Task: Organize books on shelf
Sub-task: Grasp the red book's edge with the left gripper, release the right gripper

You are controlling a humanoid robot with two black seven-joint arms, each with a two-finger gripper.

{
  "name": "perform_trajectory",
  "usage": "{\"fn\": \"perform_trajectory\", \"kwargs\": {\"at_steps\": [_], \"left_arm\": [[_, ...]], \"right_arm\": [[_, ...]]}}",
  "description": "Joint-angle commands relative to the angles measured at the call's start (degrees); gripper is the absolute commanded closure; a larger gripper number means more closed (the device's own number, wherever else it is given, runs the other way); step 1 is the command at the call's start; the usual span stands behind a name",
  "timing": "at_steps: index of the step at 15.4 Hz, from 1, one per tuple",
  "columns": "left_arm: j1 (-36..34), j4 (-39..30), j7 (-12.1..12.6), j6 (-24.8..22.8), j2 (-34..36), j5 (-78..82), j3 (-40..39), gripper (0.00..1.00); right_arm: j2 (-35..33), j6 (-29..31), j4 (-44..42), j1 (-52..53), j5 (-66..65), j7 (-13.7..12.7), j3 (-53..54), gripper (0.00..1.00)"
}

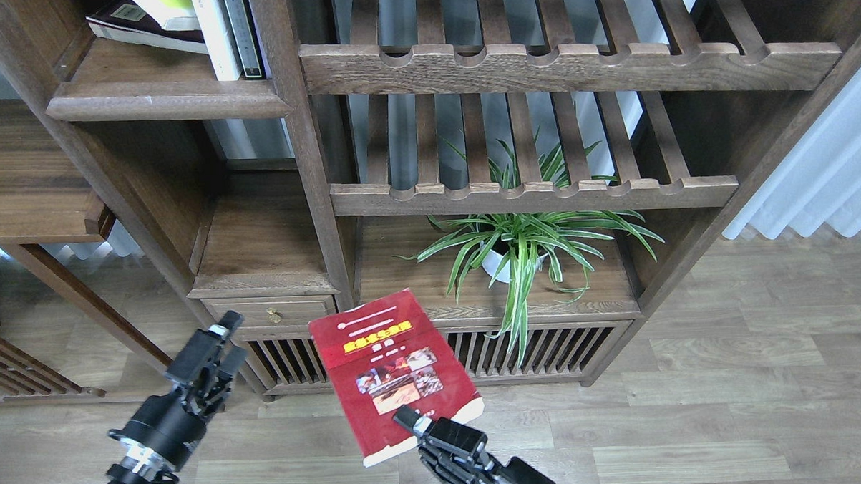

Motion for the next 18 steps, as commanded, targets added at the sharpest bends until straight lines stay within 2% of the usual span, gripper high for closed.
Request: {"fn": "perform_trajectory", "kwargs": {"at_steps": [1,5,11,12,13,14,16,17,18], "left_arm": [[0.07,0.0,-0.26,0.02,-0.32,0.07,4.22,0.0],[-0.02,0.26,-0.09,0.02,-2.69,0.42,6.51,0.02],[-0.02,0.96,0.44,0.02,-6.3,0.51,7.92,0.18],[-0.02,1.4,0.61,0.02,-6.56,0.51,8.7,0.29],[0.07,2.36,0.61,0.02,-6.65,0.42,8.8,0.46],[0.07,3.15,0.61,0.02,-6.91,0.42,8.8,0.57],[0.07,3.95,0.44,0.02,-7.53,0.33,9.06,0.9],[-0.11,3.86,0.61,0.02,-8.14,0.42,9.85,0.95],[-0.19,3.86,0.7,0.02,-8.32,0.51,10.12,0.96]], "right_arm": [[-0.01,-0.01,-0.01,0.0,-0.23,-0.12,-0.18,0.95],[-0.01,-0.01,-0.01,0.0,-0.75,-0.12,-1.76,0.95],[-0.01,-0.01,-0.1,0.0,-2.77,-0.12,-2.11,0.95],[-0.01,-0.01,-0.01,0.0,-2.78,-0.12,-2.2,0.95],[-0.01,-0.01,-0.01,0.0,-2.86,-0.12,-2.2,0.95],[-0.01,-0.01,-0.1,-0.09,-2.86,-0.12,-2.29,0.95],[-0.01,-0.01,-0.1,0.0,-2.86,-0.2,-2.9,0.95],[-0.01,-0.01,-0.1,0.0,-3.13,-0.2,-3.25,0.95],[-0.01,-0.01,-0.01,0.0,-3.3,-0.2,-3.26,0.95]]}}
